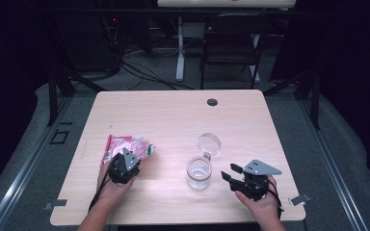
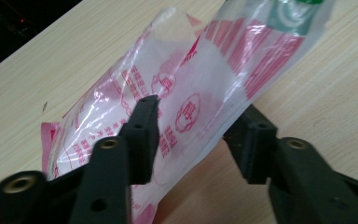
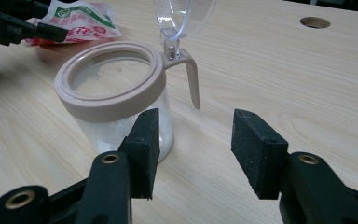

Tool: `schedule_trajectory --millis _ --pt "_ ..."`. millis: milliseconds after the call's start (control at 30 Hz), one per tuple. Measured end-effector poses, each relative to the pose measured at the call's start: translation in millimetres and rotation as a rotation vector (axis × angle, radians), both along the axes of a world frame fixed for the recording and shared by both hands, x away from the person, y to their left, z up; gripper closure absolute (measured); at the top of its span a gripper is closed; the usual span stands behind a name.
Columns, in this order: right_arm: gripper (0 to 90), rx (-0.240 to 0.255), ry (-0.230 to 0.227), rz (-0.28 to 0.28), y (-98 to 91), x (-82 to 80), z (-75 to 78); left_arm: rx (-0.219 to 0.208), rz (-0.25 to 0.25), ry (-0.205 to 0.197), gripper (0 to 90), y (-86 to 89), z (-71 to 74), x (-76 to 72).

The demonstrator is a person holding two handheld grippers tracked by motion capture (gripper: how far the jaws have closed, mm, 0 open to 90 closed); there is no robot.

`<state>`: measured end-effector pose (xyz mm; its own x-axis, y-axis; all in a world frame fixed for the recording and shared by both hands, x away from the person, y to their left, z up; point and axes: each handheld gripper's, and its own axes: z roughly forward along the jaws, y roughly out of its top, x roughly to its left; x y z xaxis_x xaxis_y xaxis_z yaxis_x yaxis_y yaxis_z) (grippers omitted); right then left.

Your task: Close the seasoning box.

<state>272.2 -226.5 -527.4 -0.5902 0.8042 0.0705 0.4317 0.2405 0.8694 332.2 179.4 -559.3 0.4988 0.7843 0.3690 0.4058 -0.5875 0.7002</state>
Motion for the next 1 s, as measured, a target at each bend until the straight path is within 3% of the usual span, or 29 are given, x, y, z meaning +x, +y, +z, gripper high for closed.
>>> schedule_trajectory --millis 333,767,1000 --pt "51.9 -0.002 -0.001 -0.015 -3.9 -1.8 -0.3 0.033 0.021 -0.027 83.5 -2.1 5.5 -2.3" --pt "51.6 0.003 -0.003 -0.016 -4.4 -1.5 -0.8 -0.117 0.047 0.002 89.4 19.5 17.5 1.0" --pt "51.5 0.004 -0.003 -0.018 -4.4 -1.7 -0.7 -0.24 0.073 0.043 89.7 36.1 25.9 4.4"
